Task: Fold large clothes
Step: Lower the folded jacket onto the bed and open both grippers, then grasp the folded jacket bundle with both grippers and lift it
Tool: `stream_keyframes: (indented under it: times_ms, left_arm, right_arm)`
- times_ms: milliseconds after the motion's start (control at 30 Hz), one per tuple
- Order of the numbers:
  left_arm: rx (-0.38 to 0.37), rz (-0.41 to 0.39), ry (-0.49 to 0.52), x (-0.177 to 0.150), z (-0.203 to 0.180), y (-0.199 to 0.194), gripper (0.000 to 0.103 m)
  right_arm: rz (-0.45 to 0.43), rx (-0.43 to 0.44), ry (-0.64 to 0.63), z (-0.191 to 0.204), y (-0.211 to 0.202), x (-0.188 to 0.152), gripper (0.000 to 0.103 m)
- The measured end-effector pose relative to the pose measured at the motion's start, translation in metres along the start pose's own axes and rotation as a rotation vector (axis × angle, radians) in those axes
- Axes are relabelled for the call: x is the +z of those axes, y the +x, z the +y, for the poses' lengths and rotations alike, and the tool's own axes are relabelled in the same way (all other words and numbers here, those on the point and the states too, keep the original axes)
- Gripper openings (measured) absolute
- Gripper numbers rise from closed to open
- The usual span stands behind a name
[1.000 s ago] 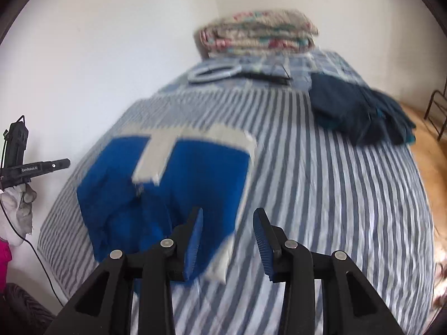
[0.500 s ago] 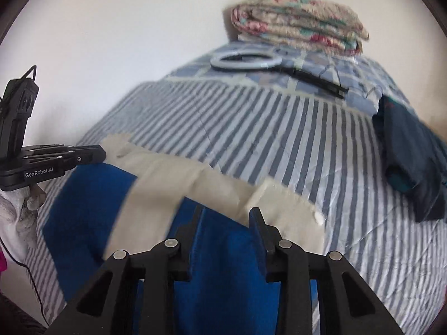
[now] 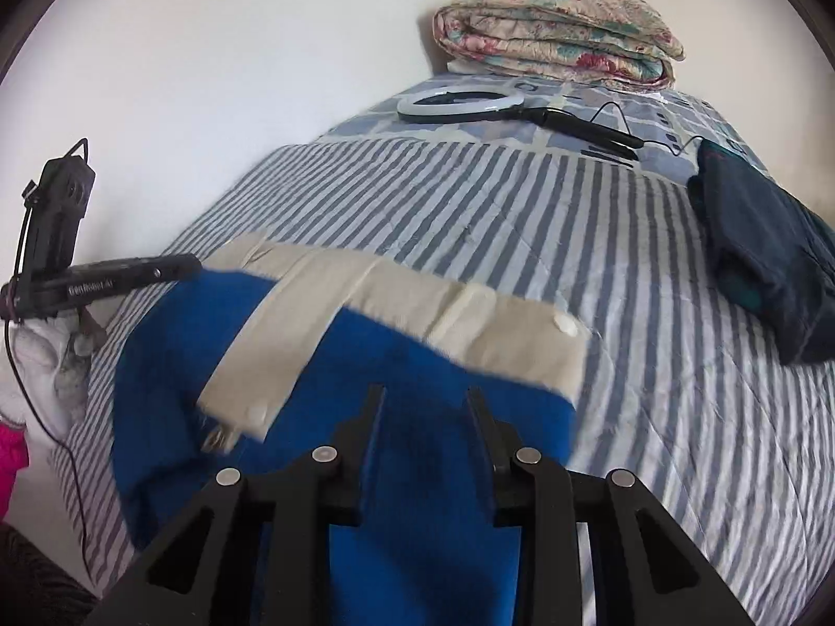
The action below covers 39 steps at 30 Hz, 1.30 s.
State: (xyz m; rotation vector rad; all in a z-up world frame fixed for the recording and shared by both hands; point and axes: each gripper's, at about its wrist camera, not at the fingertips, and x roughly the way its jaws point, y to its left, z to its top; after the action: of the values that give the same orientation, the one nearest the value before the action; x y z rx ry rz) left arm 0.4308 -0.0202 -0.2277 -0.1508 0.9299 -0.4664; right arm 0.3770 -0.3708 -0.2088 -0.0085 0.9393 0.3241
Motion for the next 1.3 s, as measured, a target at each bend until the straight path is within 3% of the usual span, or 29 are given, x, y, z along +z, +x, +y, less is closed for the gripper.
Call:
stream_keyframes:
  times_ms: [133, 200, 267, 433, 533, 600, 667, 700, 733, 833, 967, 1100, 1300]
  left_arm:
    - [0.028, 0.053, 0.042, -0.034, -0.003, -0.002, 0.013]
    - [0.023, 0.074, 0.010, -0.047, 0.006, 0.007, 0.013]
    - [0.001, 0.069, -0.047, -0.053, 0.014, 0.014, 0.015]
    - [0.024, 0.049, -0.032, -0.062, 0.012, 0.025, 0.016]
    - [-0.023, 0.075, -0.085, -0.056, 0.020, 0.018, 0.016]
    - [-0.078, 0.071, -0.165, -0.052, 0.031, 0.004, 0.019]
    - [-0.122, 0.062, -0.246, -0.050, 0.042, -0.011, 0.046]
    - [-0.142, 0.057, -0.287, -0.049, 0.048, -0.019, 0.074]
    - [-0.154, 0.054, -0.320, -0.050, 0.054, -0.024, 0.086]
    - [-0.258, 0.086, -0.431, -0.057, 0.074, -0.026, 0.087]
    - [-0.309, 0.131, -0.548, -0.069, 0.100, -0.012, 0.087]
    - [-0.422, 0.157, -0.649, -0.079, 0.118, 0.007, 0.087]
    - [-0.469, 0.168, -0.634, -0.081, 0.118, 0.021, 0.087]
  right_arm:
    - [0.049, 0.007, 0.019, -0.009, -0.008, -0.038, 0.029]
    - [0.070, 0.011, 0.039, -0.015, -0.005, -0.046, 0.028]
    - [0.097, 0.021, 0.067, -0.020, 0.003, -0.054, 0.028]
    - [0.098, 0.033, 0.116, -0.025, 0.013, -0.062, 0.028]
    - [0.121, 0.015, 0.099, -0.023, 0.007, -0.057, 0.028]
    - [0.113, 0.001, 0.090, -0.021, 0.001, -0.054, 0.034]
    - [0.089, -0.021, 0.075, -0.021, -0.010, -0.057, 0.064]
    - [0.075, -0.037, 0.069, -0.021, -0.014, -0.057, 0.070]
    - [0.056, -0.052, 0.066, -0.022, -0.019, -0.058, 0.077]
    - [0.036, -0.033, 0.111, -0.033, -0.026, -0.061, 0.086]
    - [0.053, 0.033, 0.211, -0.053, -0.023, -0.066, 0.087]
    - [0.100, 0.120, 0.293, -0.069, -0.010, -0.074, 0.087]
    - [0.091, 0.270, 0.406, -0.089, 0.004, -0.083, 0.089]
